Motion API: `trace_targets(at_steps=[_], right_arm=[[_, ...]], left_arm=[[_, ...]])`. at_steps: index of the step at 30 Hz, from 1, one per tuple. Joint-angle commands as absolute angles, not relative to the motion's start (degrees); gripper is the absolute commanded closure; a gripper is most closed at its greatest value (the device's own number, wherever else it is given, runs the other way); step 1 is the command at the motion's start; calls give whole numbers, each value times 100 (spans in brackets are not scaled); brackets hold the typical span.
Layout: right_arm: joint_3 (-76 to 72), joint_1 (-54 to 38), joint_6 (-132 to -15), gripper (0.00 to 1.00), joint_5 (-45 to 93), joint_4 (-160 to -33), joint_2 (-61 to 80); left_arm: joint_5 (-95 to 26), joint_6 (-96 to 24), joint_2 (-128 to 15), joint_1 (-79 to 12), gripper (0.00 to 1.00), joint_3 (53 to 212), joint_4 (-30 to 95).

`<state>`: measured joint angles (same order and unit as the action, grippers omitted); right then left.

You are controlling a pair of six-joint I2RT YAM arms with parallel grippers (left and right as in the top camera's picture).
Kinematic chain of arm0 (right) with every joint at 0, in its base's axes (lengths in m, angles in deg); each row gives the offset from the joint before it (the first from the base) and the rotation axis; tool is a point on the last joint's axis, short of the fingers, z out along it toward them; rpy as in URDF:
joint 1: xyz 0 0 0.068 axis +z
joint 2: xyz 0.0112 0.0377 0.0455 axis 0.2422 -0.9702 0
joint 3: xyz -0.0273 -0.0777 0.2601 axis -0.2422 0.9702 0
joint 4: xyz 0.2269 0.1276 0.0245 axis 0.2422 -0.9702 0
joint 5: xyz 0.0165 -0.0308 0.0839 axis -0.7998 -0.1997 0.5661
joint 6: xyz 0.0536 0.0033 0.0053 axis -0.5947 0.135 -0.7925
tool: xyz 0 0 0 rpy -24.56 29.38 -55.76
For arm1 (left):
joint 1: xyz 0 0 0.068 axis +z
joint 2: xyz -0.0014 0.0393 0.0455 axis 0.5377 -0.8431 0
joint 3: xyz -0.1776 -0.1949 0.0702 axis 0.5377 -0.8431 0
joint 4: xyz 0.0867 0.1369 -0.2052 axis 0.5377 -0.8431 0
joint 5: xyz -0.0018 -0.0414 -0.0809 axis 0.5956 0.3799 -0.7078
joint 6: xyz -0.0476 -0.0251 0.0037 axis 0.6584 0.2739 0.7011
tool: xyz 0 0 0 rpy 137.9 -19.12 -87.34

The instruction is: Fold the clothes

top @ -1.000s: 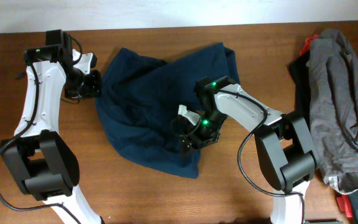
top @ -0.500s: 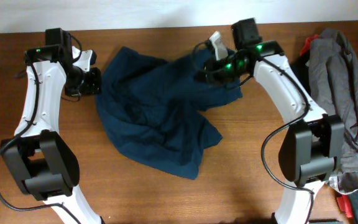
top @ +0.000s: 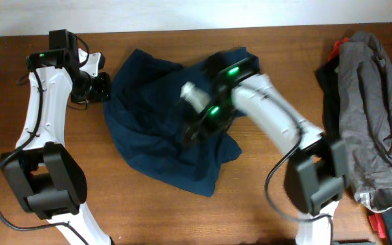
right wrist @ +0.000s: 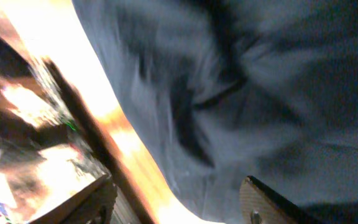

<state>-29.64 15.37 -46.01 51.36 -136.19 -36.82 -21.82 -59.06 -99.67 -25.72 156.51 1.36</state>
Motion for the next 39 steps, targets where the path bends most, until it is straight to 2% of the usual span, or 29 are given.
trace_targets(at_steps=[1,7,12,19,20,22,25,28,29,32,36,39], right_arm=[[-2990,2214,-4029,28,3523,-13687,-3680],[-2826,3102,-4031,21,2411,-13673,-3682],[-2147,3718,-4236,16,1521,-13031,-3682],[-1172,3994,-4673,20,1049,-12143,-3682],[-1148,3998,-4680,23,966,-12176,-3682],[-1174,3998,-4794,41,903,-12216,-3656],[-1270,3954,-5095,75,898,-12307,-3488],[-1489,3827,-5349,92,890,-12589,-3272],[-1591,3768,-5347,96,911,-12731,-3178],[-2044,3524,-5257,96,1377,-13308,-2815],[-2809,2896,-4444,96,3344,-14084,-2382],[-2944,2343,-4077,96,4391,-14108,-2277]], left_arm=[[-2223,-5956,-9906,-2576,94,15767,160],[-2225,-5956,-9906,-2572,94,15769,177],[-2225,-5954,-9906,-2572,93,15791,256],[-2247,-5888,-9899,-2572,92,15795,295],[-2247,-5888,-9899,-2572,92,15795,295],[-2247,-5888,-9899,-2572,91,15795,298],[-2247,-5888,-9899,-2574,91,15795,295],[-2249,-5886,-9899,-2574,91,15795,265],[-2247,-5888,-9899,-2572,91,15795,228],[-2243,-5893,-9891,-2572,93,15799,18],[-2221,-5936,-9867,-2572,94,15799,-155],[-2223,-5936,-9867,-2574,94,15799,-102]])
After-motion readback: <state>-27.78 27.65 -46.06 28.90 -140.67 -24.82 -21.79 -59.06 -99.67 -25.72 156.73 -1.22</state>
